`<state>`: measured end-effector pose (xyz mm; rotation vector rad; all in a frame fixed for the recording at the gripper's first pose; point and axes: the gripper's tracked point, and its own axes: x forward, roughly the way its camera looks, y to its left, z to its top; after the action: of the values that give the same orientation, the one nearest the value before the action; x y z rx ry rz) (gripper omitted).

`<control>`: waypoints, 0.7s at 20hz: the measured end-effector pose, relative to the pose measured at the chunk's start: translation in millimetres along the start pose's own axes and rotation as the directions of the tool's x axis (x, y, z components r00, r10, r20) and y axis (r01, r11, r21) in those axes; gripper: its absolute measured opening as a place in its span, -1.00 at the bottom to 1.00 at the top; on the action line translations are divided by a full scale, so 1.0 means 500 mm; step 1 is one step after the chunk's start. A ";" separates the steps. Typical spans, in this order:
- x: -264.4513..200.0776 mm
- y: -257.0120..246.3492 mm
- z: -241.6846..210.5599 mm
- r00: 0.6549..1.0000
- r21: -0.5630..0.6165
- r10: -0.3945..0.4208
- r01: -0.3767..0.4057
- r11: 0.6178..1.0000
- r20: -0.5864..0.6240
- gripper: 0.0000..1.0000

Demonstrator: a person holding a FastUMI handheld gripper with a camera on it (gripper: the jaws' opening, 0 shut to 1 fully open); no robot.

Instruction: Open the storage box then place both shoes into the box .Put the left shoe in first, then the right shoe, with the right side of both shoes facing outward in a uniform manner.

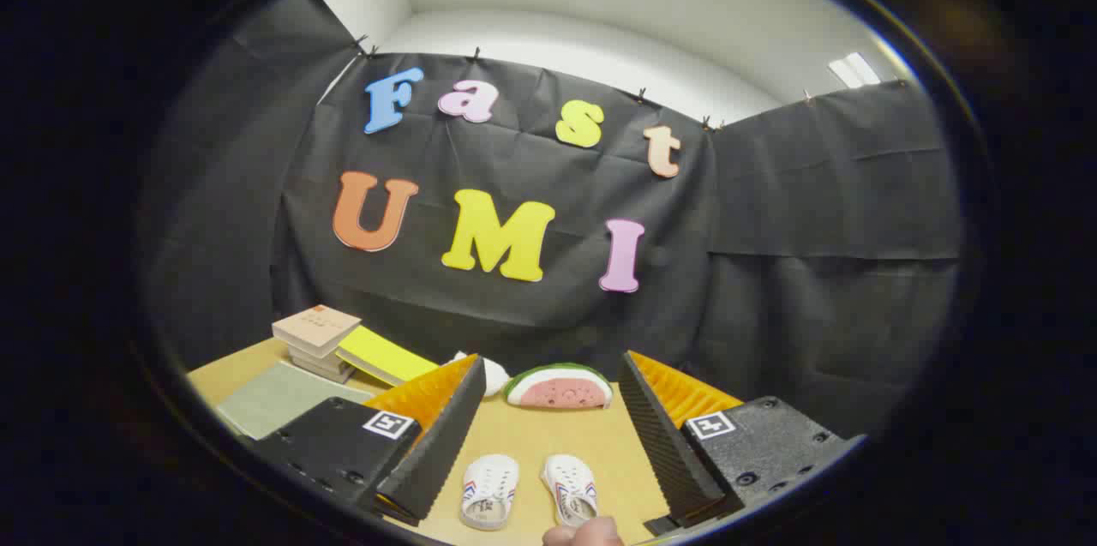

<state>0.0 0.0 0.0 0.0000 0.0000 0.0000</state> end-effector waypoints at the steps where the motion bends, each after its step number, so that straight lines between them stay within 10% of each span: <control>1: 0.004 0.003 -0.004 1.000 0.004 0.002 -0.002 1.000 0.001 0.99; 14: 0.037 0.022 0.029 0.997 0.018 0.058 -0.059 0.998 0.051 0.99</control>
<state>18.6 11.2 14.5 0.0199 -0.0502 0.0590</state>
